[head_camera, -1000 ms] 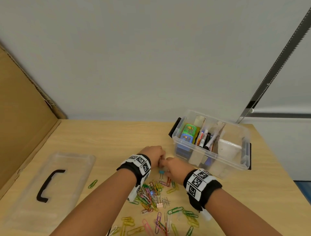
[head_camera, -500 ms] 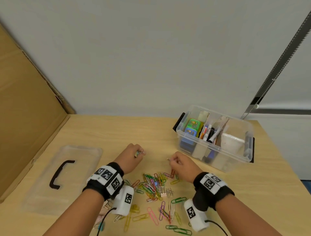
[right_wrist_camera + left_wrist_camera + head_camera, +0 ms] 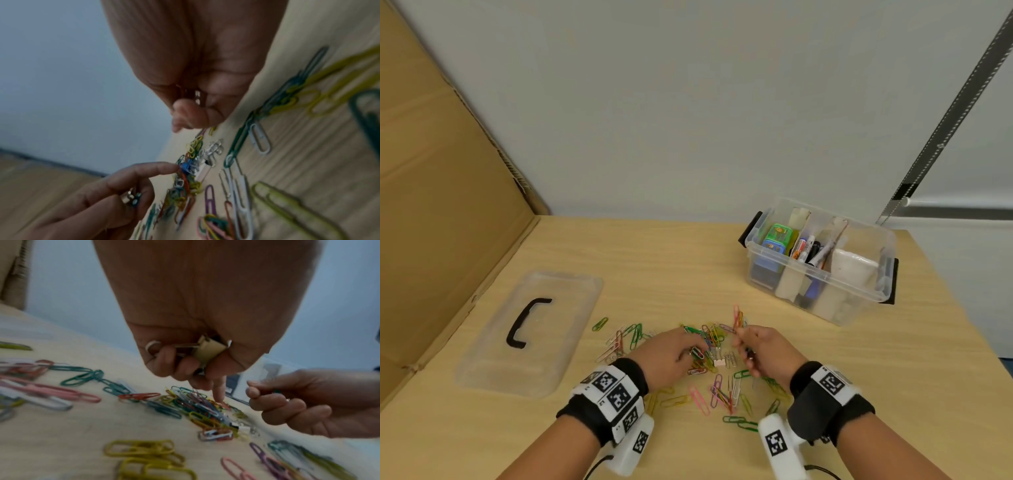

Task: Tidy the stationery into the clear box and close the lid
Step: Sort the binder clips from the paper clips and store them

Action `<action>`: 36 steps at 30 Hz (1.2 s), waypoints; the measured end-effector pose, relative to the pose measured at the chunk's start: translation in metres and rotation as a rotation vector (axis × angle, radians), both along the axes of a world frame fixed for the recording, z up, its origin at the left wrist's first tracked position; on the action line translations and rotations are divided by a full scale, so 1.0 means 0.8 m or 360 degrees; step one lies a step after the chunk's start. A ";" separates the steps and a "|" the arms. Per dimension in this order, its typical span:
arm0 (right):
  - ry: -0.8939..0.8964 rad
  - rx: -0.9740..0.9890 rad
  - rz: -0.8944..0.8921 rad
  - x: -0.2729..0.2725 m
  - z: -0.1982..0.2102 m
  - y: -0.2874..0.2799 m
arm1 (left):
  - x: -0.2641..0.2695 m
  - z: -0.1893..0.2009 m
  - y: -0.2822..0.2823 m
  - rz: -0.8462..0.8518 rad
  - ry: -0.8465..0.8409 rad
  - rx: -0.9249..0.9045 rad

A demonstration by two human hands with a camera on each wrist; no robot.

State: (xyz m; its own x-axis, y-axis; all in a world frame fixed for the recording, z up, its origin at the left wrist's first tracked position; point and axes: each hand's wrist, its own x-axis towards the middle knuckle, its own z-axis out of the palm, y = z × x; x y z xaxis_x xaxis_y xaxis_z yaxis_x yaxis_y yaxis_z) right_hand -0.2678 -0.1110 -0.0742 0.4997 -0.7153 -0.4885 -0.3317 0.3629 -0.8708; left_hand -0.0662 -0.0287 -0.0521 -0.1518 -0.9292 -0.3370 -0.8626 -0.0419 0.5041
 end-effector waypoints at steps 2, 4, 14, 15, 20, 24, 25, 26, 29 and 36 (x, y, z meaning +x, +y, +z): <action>0.0056 -0.0075 0.0093 0.001 -0.005 0.002 | 0.000 0.002 0.005 -0.0030 -0.0097 0.0044; 0.0075 -0.0115 0.0127 0.002 -0.006 0.004 | 0.007 0.004 0.008 0.0007 -0.0122 0.0050; 0.0998 -0.0956 0.0545 0.028 0.007 0.027 | 0.044 0.007 0.008 0.0223 -0.0203 -0.0144; 0.1100 -0.1000 0.0583 0.031 0.008 0.030 | 0.039 0.006 0.007 0.0174 -0.0193 -0.0153; 0.1201 -0.1037 0.0618 0.040 0.013 0.031 | 0.034 -0.005 -0.003 0.0164 -0.0316 -0.0070; 0.1084 -0.0857 0.0548 0.030 0.007 0.026 | 0.048 -0.002 -0.004 0.0315 -0.0300 -0.0100; 0.1031 -0.0822 0.0490 0.026 0.005 0.025 | 0.052 0.000 -0.004 0.0366 -0.0268 -0.0140; 0.0967 -0.0790 0.0432 0.023 0.003 0.024 | 0.054 0.003 -0.005 0.0419 -0.0220 -0.0176; 0.0714 -0.0596 0.0342 0.015 0.004 0.020 | 0.055 0.010 -0.007 0.0515 -0.0094 -0.0228; -0.0585 0.0641 -0.0188 0.003 0.012 0.018 | 0.035 0.006 -0.022 0.0224 -0.0222 -0.0247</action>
State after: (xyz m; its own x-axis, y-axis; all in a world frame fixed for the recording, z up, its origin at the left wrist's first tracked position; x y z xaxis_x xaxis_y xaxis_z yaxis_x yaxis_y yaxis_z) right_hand -0.2653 -0.0964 -0.0649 0.6165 -0.5696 -0.5436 0.0311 0.7074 -0.7061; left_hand -0.0380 -0.0460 -0.0475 0.0210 -0.9802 -0.1969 -0.9154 -0.0981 0.3905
